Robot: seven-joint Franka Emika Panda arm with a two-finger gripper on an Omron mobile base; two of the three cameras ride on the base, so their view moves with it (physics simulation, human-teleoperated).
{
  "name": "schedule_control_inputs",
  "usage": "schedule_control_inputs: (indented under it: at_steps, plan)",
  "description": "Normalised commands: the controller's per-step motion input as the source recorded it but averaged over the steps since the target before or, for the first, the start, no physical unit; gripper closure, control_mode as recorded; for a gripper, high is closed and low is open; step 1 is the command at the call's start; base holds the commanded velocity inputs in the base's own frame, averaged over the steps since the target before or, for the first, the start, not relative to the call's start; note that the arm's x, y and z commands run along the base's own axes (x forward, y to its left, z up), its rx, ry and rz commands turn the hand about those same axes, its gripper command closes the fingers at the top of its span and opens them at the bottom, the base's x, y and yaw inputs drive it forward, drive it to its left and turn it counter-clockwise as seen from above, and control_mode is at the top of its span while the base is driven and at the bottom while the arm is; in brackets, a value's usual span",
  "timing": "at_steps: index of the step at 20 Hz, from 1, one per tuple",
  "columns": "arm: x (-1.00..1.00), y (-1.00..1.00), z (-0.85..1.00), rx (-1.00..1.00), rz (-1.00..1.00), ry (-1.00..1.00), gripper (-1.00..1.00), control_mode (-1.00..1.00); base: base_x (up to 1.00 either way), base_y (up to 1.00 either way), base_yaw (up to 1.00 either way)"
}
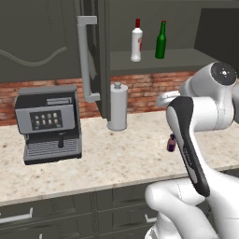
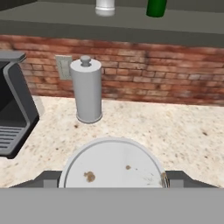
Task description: Sort all alcoholic drinks to one cabinet, and non-alcoholic drinks to the other.
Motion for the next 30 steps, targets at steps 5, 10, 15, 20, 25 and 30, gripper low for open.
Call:
schedule_control_inputs:
  at_steps: [5, 10, 15, 20, 25, 30]
  plan:
    - [-0.2, -0.06, 0.04, 0.0, -0.01, -0.02, 1.0, -1.0, 0.0, 0.0, 0.0]
    - [-0.13, -0.06, 0.0, 0.0, 0.0, -0.02, 1.0, -1.0, 0.0, 0.0, 0.0]
    - [-0.18, -0.04, 0.0, 0.0, 0.0, -0.02, 1.0, -1.0, 0.0, 0.0, 0.0]
    - [-0.18, -0.04, 0.0, 0.0, 0.0, -0.02, 1.0, -1.0, 0.0, 0.0, 0.0]
    - [-0.13, -0.04, 0.0, 0.0, 0.0, -0.01, 1.0, 1.0, -0.03, -0.01, 0.0]
    - [0.0, 0.0, 0.0, 0.0, 0.0, 0.0, 1.0, 1.0, -0.18, -0.09, 0.0]
